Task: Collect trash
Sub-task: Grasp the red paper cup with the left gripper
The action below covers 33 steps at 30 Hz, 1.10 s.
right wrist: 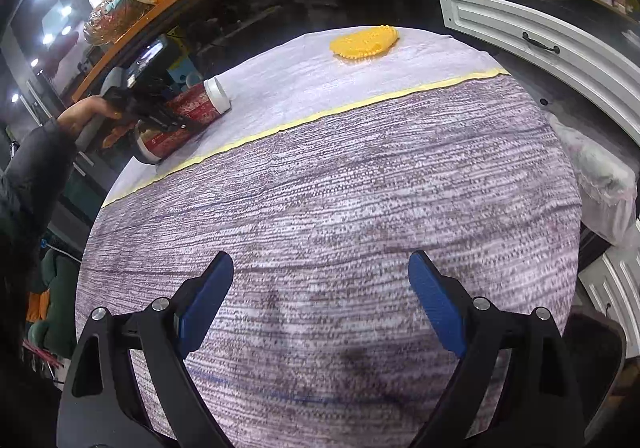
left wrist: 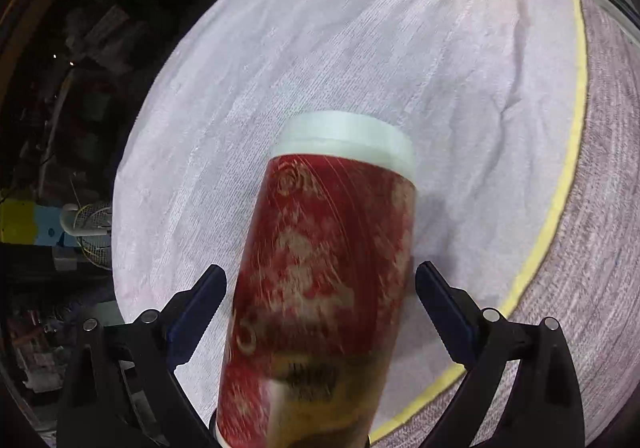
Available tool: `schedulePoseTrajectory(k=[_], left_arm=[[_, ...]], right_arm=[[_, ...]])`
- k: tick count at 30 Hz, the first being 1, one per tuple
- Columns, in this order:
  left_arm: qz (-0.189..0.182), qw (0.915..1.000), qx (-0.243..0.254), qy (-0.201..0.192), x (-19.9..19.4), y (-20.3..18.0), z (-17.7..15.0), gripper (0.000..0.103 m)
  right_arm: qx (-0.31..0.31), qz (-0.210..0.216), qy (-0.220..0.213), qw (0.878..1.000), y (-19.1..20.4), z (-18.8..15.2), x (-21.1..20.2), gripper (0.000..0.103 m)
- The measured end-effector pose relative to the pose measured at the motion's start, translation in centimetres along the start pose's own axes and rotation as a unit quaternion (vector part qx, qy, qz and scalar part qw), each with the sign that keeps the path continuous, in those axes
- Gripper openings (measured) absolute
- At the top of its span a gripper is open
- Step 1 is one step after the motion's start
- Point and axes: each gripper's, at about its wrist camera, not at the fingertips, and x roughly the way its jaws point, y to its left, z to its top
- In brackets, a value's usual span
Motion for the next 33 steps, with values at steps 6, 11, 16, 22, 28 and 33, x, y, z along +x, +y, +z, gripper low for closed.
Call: schedulePoseTrajectory(k=[6,11,16,22,28,33], left_arm=[[-0.014,0.9994,-0.021,0.023,0.8,0.9,0.2,0.075],[-0.006,0.9990,-0.043,-0.010,-0.4,1.3,-0.6,0.073],[-0.045,0.9837,-0.126,-0.120,-4.7,2.1,-3.4,0.071],[-0.069,0.9399,-0.206,-0.264,-10.3,-0.6,-7.6,0.070],[-0.075,0.8959,-0.260,-0.353,-12.5,-3.2,-10.6,0.070],[-0.058,0.8777,-0.279,-0.386,-13.7,-5.3,-11.7,0.070]], right_arm=[[-0.022,0.006,0.013,1.000,0.5,1.8,1.5,0.088],[-0.031,0.016,0.001,0.999,1.1,4.6,2.9,0.088],[-0.029,0.006,-0.015,0.999,0.9,8.9,4.7,0.088],[-0.033,-0.038,-0.027,0.998,0.5,14.1,7.5,0.088],[-0.082,-0.103,-0.030,0.991,1.6,18.2,11.4,0.088],[-0.112,-0.142,-0.012,0.983,2.2,20.6,15.3,0.078]])
